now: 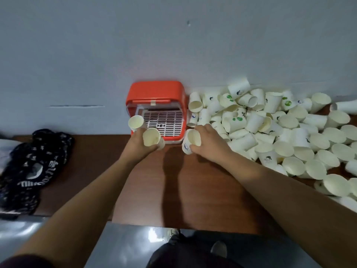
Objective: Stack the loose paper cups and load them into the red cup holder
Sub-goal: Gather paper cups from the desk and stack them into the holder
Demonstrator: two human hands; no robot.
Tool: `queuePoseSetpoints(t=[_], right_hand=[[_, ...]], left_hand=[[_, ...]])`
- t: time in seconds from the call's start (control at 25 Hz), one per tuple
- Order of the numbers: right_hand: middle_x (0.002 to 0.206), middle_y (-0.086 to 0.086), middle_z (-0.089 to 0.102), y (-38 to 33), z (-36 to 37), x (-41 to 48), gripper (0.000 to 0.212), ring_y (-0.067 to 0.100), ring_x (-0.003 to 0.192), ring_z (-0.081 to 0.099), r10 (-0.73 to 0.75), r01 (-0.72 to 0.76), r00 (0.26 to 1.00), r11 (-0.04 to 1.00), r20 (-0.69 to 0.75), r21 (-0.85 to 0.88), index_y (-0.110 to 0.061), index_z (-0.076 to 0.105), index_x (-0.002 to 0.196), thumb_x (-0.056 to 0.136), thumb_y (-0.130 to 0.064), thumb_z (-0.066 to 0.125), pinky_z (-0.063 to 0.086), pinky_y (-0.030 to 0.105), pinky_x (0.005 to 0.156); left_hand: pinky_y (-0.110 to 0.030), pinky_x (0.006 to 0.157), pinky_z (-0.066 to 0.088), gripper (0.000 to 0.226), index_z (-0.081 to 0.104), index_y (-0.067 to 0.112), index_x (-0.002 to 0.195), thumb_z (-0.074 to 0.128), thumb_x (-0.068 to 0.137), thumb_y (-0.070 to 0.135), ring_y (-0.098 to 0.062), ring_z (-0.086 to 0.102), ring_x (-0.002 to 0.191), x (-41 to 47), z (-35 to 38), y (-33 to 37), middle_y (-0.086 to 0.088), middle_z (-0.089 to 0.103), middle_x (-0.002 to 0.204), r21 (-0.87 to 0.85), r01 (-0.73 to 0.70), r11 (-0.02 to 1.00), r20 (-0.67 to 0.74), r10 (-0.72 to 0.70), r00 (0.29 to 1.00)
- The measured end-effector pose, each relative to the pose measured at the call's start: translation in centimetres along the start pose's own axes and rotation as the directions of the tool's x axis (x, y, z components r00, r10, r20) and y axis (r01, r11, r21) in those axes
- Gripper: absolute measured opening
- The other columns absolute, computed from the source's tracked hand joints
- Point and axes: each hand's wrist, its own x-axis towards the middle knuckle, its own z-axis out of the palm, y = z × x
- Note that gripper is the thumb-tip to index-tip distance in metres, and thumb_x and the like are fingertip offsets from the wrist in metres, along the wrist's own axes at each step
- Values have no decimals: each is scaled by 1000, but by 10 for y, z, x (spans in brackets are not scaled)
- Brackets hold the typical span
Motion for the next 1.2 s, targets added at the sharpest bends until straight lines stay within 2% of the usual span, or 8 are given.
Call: queuePoseSetpoints(t=[0.12,0.32,0.56,0.68,0.8,0.92,1.04,1.2], right_hand=[[136,13,43,-47,15,44,67,31,127,43,-53,55,998,997,-41,50,-14,43,137,81,-38,69,41,43,101],[131,13,45,-99,37,103,66,34,124,43,-60,74,985,994,-162,80,-12,46,136,78,-32,72,37,46,104],[139,8,42,-124,54,142,66,26,128,39,-8,23,969,998,-248,60,-15,40,143,85,-34,67,23,31,101],[138,8,43,-125,62,153,66,25,128,40,9,15,966,996,-259,91,-13,40,143,86,-32,68,25,28,103],[139,7,44,-123,72,166,67,19,129,39,41,-8,975,989,-218,149,-10,39,142,86,-29,69,21,16,97],[133,7,50,-128,83,180,61,20,124,45,-1,40,980,980,-201,193,-6,44,136,84,-26,71,32,22,102],[122,8,54,-132,99,191,53,22,114,50,-95,119,982,983,-163,143,-7,51,128,82,-24,72,38,26,97],[133,10,52,-134,122,198,60,26,124,48,-190,190,981,982,-45,-3,-5,50,134,83,-28,72,39,37,105]], left_hand=[[-30,77,42,65,51,13,125,84,73,34,-19,58,102,22,-42,-40,-3,58,118,-9,106,994,-111,-107,988],[-30,77,44,64,52,14,123,83,72,35,-17,60,101,72,-71,-74,-2,60,117,-140,138,981,-161,-160,974],[-31,82,43,62,52,7,122,84,73,28,-24,56,105,126,-62,-96,-10,58,118,-111,84,990,-49,-90,995],[-35,86,43,67,54,8,124,84,70,32,-28,54,108,140,-47,-111,-11,58,117,6,74,997,47,-74,996],[-41,97,39,75,50,9,134,83,71,32,-35,48,118,146,-31,-121,-15,55,123,138,18,990,153,-40,987],[-42,98,41,73,49,6,137,82,74,21,-34,49,114,149,-26,-120,-14,59,121,56,-64,996,170,54,984],[-44,94,47,78,50,14,138,83,69,32,-27,53,112,157,-28,-138,-7,61,122,-28,-88,996,221,92,971],[-39,97,52,78,46,22,136,66,66,51,-15,61,114,155,-33,-162,2,60,130,-192,52,980,287,5,958]])
